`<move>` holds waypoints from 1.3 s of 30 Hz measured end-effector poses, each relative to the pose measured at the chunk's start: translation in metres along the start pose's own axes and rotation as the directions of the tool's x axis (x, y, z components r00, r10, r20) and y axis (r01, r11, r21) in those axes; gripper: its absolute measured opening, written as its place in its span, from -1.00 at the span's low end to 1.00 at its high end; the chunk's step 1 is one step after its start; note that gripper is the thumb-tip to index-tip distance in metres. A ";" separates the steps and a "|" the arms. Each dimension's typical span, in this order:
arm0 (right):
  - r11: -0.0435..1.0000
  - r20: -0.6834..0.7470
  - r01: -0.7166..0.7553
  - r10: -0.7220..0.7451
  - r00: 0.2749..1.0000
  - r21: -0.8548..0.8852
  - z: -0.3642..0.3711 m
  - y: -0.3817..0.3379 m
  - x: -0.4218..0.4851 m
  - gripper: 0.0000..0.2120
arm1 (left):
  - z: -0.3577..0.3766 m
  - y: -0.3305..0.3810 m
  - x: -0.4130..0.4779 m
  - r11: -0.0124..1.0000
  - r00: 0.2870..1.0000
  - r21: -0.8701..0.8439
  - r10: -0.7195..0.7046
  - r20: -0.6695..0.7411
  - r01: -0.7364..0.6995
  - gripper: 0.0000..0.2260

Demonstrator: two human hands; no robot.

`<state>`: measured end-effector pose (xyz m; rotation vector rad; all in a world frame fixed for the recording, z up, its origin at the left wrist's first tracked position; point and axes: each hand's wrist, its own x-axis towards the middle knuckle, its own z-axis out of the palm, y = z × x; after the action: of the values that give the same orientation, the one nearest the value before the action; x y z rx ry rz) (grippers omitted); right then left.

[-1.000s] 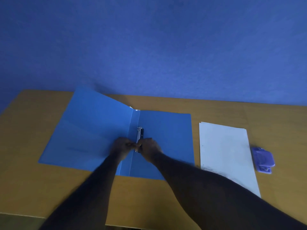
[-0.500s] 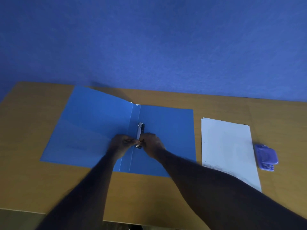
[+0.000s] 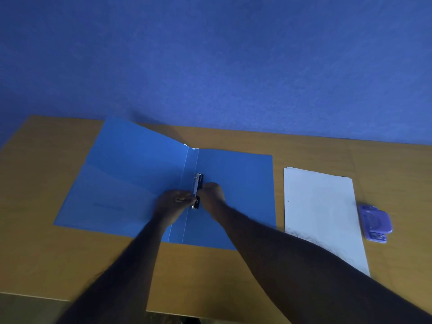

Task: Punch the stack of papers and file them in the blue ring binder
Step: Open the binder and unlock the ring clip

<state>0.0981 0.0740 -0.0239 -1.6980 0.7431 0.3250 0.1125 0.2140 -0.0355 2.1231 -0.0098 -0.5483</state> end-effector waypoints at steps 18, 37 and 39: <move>0.898 0.185 0.340 -0.297 0.937 -0.280 -0.017 0.025 -0.009 -0.82 | 0.005 0.010 -0.010 0.935 0.982 0.314 0.187 -0.037 -0.166 -0.62; 0.898 0.202 0.355 -0.309 0.929 -0.260 -0.023 0.029 -0.007 -0.85 | 0.000 -0.006 0.005 0.992 1.000 0.122 0.014 0.025 -0.017 -0.75; 0.942 0.167 0.303 -0.279 0.946 -0.141 -0.032 0.029 -0.008 -0.91 | 0.001 -0.002 0.004 0.999 1.000 0.049 -0.002 -0.016 0.003 -0.84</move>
<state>0.0686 0.0427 -0.0330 -1.8898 0.3565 0.3045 0.1154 0.2137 -0.0388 2.1753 -0.0114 -0.5376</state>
